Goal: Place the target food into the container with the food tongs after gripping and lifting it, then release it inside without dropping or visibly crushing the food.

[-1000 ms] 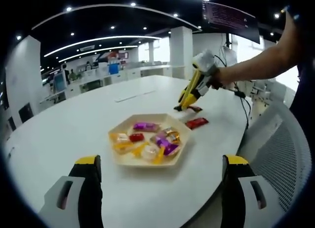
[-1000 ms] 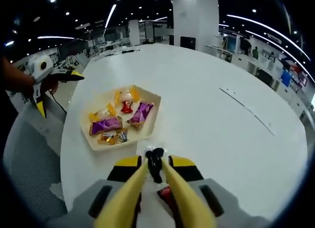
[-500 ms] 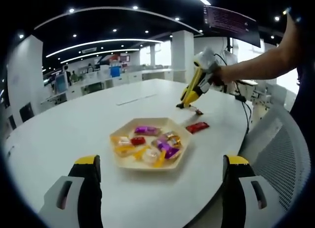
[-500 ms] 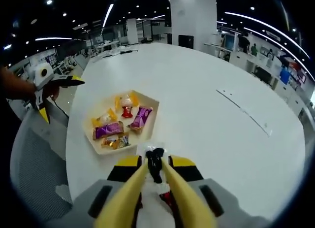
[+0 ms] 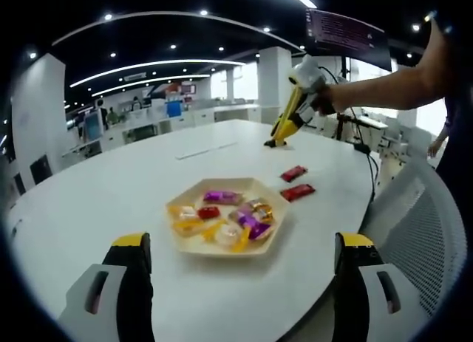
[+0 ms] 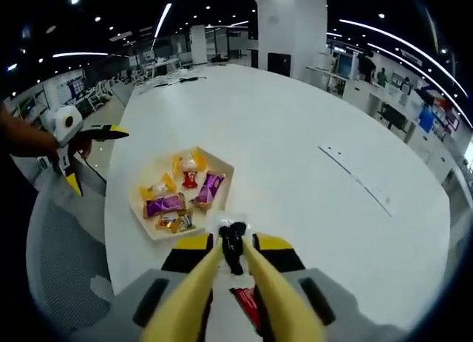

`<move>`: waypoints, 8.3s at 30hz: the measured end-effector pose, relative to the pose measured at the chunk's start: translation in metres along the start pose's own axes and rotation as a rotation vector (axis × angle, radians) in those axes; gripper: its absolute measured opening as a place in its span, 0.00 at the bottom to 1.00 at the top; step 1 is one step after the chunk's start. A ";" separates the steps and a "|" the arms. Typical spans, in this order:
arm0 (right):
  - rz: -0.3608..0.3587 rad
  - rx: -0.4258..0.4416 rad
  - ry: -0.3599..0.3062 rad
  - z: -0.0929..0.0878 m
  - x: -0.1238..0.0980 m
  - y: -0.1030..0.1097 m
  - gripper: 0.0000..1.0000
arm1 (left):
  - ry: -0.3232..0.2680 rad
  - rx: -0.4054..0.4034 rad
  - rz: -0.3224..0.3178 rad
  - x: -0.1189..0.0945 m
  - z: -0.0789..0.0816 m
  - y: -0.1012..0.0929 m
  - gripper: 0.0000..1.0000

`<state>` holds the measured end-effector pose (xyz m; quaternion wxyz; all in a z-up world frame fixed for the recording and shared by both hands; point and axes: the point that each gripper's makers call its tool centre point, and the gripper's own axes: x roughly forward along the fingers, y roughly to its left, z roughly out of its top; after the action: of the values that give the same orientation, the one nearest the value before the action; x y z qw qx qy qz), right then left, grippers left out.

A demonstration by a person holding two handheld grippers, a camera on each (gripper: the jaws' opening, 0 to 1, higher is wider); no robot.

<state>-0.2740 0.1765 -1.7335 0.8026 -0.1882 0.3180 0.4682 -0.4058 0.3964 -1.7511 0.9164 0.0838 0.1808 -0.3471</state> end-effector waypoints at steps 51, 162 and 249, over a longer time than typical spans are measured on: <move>0.134 -0.160 -0.118 0.080 0.068 0.070 0.27 | 0.011 0.013 0.000 0.001 -0.002 0.000 0.99; 0.027 0.076 0.055 -0.110 -0.002 -0.024 0.24 | 0.014 -0.018 0.011 0.001 -0.004 0.004 1.00; 0.144 -0.179 -0.123 0.105 0.080 0.102 0.26 | -0.009 0.020 0.017 0.000 0.001 0.004 0.99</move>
<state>-0.2995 0.3396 -1.7127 0.7650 -0.2069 0.2377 0.5617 -0.4028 0.3990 -1.7497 0.9193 0.0927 0.1723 -0.3414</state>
